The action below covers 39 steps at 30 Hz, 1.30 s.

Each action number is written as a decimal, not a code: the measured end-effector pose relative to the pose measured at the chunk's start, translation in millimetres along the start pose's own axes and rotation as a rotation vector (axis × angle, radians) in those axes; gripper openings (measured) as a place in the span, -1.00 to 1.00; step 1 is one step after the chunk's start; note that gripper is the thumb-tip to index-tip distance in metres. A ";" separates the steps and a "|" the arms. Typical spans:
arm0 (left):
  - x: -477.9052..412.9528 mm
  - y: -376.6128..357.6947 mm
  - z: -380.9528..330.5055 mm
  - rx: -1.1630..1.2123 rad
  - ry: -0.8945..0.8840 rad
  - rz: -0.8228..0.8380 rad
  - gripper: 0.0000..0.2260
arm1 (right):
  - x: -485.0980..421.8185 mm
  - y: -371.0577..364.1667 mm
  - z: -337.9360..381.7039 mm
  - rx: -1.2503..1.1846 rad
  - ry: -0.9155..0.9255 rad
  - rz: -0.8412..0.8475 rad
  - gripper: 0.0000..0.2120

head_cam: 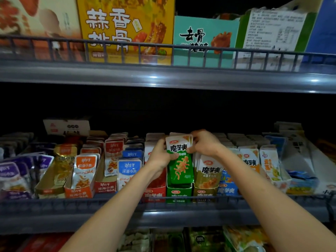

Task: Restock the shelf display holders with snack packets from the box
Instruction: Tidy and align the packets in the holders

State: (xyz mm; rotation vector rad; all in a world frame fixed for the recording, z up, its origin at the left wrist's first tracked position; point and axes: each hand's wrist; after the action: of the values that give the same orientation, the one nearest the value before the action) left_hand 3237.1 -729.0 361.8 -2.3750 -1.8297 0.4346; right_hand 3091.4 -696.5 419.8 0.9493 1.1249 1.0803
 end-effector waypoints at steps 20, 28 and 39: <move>3.6 8.9 -2.9 -0.675 -0.288 0.160 -0.41 | -11.6 0.7 2.6 0.129 0.001 0.109 -0.49; -0.8 4.7 -2.0 -0.659 -0.361 0.026 -0.59 | -12.0 -0.6 -5.2 -0.039 -0.015 0.014 -0.74; 51.9 13.0 -24.4 -0.539 -0.463 0.017 -0.74 | 77.9 38.6 1.3 -0.363 0.087 -0.207 -0.79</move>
State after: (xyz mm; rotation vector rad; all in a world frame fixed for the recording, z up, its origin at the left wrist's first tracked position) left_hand 3268.3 -680.5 373.5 -2.8155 -2.3793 0.5974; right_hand 3092.8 -612.1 440.6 0.4947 1.0268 1.1152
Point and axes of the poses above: each hand's wrist, its own x-axis away from the middle knuckle, its own y-axis out of the back of the hand, z = x × y, and after that the axes turned 15 degrees about x, right-handed
